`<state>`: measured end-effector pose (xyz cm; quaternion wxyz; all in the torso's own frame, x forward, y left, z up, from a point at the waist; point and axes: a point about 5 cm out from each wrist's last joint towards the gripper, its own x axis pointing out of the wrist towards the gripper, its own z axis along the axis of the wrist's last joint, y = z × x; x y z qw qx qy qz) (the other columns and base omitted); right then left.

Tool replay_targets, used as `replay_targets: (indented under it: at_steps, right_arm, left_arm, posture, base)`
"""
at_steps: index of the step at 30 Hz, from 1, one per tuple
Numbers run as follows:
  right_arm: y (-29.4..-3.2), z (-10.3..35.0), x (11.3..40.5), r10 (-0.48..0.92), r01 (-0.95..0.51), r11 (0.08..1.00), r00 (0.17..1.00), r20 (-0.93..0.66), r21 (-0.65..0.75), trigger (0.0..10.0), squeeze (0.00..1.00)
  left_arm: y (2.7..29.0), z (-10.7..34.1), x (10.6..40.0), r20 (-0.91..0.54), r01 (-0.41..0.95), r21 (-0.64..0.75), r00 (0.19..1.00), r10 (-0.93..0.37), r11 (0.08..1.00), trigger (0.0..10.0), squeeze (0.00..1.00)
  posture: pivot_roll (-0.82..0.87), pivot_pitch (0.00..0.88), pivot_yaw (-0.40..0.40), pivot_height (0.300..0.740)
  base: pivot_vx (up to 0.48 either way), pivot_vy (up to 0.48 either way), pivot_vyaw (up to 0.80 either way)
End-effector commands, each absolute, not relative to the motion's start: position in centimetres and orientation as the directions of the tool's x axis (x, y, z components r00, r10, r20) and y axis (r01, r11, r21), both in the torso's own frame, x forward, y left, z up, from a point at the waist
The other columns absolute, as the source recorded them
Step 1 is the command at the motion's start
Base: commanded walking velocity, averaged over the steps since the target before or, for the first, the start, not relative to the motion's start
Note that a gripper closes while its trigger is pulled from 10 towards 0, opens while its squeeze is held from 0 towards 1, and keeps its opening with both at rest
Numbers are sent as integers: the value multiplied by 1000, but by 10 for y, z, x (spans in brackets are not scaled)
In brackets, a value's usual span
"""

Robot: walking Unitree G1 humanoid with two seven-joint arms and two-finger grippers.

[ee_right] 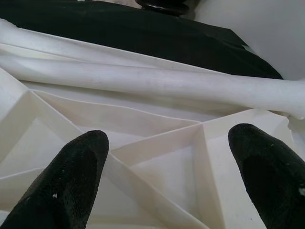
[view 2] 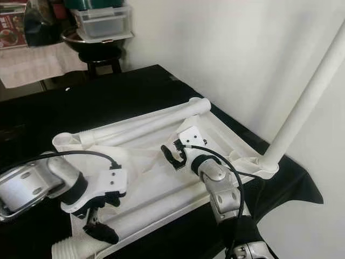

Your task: Building children table

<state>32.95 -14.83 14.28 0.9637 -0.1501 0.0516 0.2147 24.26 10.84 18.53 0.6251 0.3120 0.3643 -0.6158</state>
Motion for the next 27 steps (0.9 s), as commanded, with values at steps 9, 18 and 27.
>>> replay_targets:
  at_steps: [9,18,27]
  right_arm:
    - [-146,144,329,399,-433,862,901,-173,-265,10000,0]
    - [-146,144,329,391,-425,865,904,-172,-266,10000,0]
    - [-149,146,331,377,-409,873,912,-164,-264,10000,0]
  left_arm:
    - [104,179,246,-875,996,-89,-63,-480,31,10000,0]
    - [106,176,248,-911,997,-76,-79,-406,-22,0,0]
    - [107,177,254,-924,997,-65,-74,-375,-37,0,0]
  posture:
    - [-224,46,0,740]
    - [-226,48,6,740]
    - [-230,51,9,740]
  base:
    - [0,0,0]
    - [0,0,0]
    - [0,0,0]
